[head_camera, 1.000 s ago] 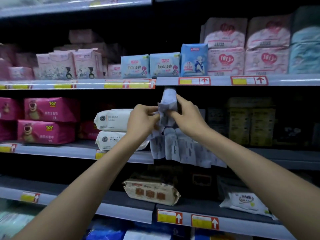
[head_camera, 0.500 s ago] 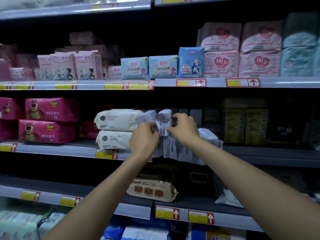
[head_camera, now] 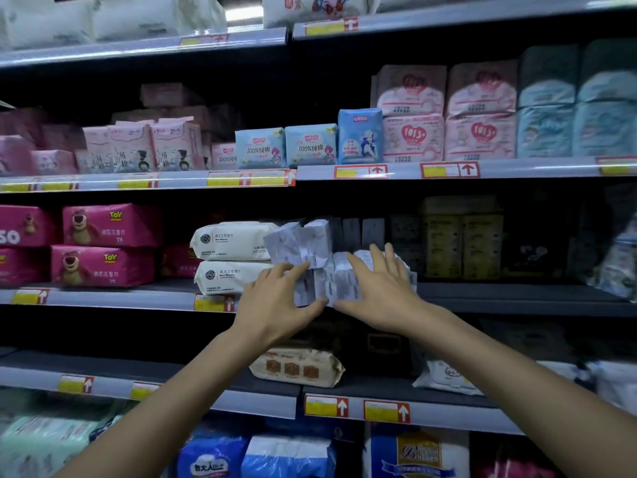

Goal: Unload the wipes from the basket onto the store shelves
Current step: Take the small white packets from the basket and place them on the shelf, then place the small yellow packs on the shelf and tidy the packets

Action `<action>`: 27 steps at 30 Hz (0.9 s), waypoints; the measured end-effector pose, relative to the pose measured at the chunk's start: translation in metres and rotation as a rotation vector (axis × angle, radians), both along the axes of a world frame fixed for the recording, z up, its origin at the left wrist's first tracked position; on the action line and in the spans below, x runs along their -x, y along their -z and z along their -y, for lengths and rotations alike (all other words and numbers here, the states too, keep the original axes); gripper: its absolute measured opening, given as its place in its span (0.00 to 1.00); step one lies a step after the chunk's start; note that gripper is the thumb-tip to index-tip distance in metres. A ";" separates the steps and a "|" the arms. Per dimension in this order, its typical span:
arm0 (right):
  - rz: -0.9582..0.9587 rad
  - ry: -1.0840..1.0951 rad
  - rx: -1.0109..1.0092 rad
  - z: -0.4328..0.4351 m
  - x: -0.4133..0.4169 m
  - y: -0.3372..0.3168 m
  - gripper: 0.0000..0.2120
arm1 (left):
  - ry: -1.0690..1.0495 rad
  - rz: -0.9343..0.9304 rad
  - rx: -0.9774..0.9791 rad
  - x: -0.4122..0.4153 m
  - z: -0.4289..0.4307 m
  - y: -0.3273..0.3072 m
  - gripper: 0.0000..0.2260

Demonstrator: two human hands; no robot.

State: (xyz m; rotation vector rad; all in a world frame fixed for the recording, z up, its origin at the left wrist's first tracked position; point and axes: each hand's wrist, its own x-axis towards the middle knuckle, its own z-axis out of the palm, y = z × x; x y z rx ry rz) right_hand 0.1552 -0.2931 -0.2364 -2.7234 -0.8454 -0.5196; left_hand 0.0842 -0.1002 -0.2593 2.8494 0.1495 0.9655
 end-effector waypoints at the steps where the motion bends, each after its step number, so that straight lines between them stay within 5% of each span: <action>1: 0.000 -0.012 0.006 0.008 0.005 0.005 0.47 | 0.005 0.005 -0.034 0.003 0.002 0.003 0.40; 16: -0.098 0.001 -0.133 0.084 0.030 0.088 0.58 | 0.065 -0.100 -0.111 0.023 0.047 0.068 0.43; 27: -0.320 -0.005 -0.085 0.119 0.032 0.229 0.56 | 0.211 -0.328 0.008 0.026 0.059 0.212 0.42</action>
